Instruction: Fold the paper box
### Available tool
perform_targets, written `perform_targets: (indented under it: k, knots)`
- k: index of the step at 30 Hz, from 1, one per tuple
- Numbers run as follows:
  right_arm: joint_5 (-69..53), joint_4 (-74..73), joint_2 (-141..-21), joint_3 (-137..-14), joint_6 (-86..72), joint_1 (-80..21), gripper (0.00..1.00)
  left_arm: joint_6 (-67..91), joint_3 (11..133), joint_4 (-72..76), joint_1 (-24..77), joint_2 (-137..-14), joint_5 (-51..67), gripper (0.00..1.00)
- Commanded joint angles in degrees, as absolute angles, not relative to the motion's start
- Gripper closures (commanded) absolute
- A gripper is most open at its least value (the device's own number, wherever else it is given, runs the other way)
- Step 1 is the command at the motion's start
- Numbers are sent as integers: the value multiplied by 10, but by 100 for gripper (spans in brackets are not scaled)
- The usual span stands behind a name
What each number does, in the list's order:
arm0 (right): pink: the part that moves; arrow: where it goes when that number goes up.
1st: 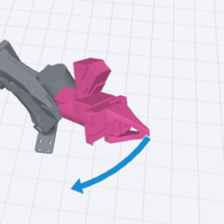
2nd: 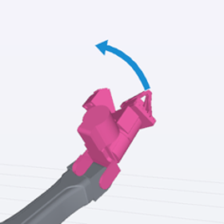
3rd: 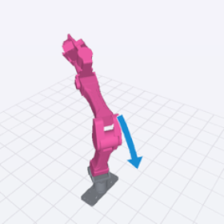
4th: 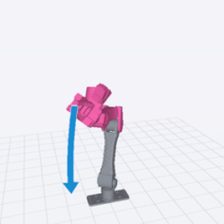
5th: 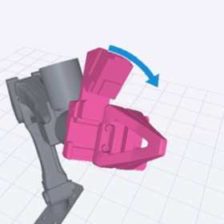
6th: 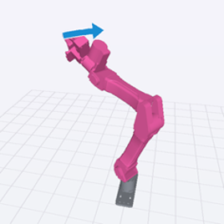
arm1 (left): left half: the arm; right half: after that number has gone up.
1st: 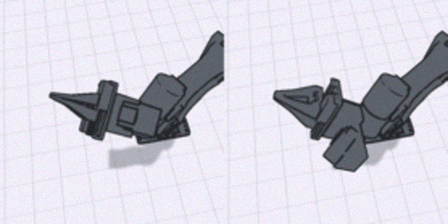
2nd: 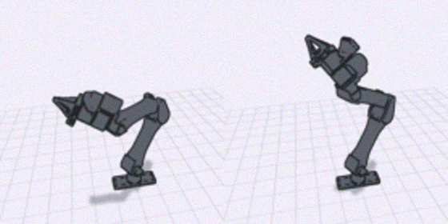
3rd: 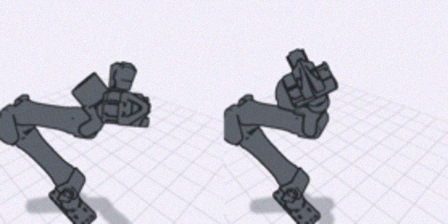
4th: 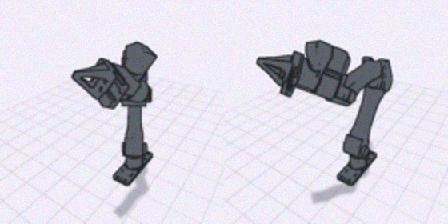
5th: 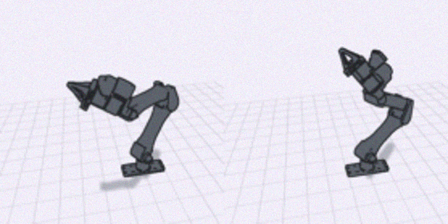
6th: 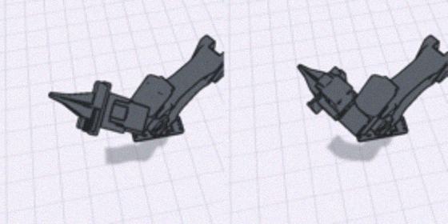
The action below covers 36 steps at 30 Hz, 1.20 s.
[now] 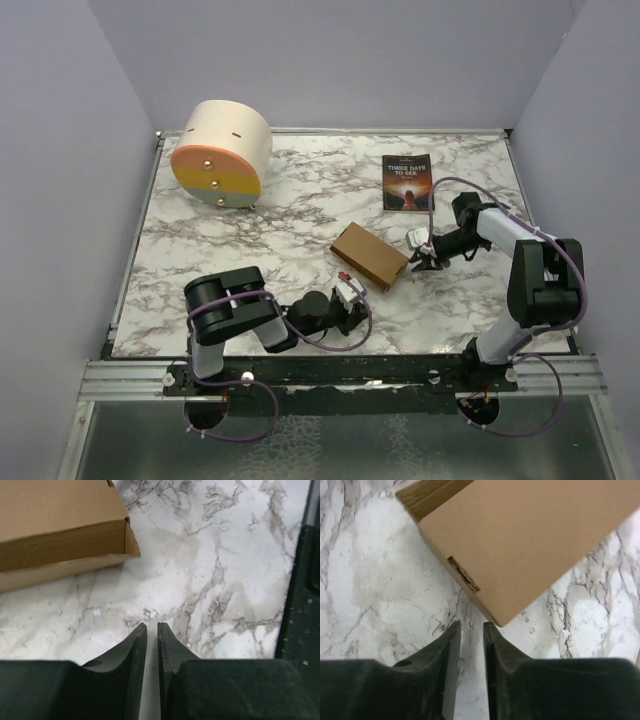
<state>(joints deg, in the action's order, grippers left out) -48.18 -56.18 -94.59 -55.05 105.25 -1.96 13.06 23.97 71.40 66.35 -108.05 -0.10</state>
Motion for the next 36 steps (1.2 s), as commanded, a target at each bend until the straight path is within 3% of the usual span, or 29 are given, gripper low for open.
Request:
perform_targets:
  k: [1, 6, 11, 16, 26, 31, 36]
  knots:
    - [-581, -588, -925, -601, 917, -1, 70, 247, 203, 732, 648, -1021, 32, 80]
    - [-600, -426, -885, -623, 500, -1, 57, 431, 179, 798, 590, -1007, 70, 72]
    - [-647, -407, -906, -637, 337, -1, 49, 630, 141, 911, 535, -1043, 48, 61]
    - [-629, -384, -960, -626, 280, -1, 49, 735, 156, 856, 575, -1047, -23, 57]
    - [-571, -351, -984, -597, 274, -1, 53, 788, 240, 531, 631, -967, -154, 47]
    - [-545, -347, -984, -589, 283, 0, 55, 809, 298, 424, 631, -964, -166, 44]
    - [-547, -357, -992, -585, 293, 0, 58, 825, 337, 408, 632, -987, -159, 43]
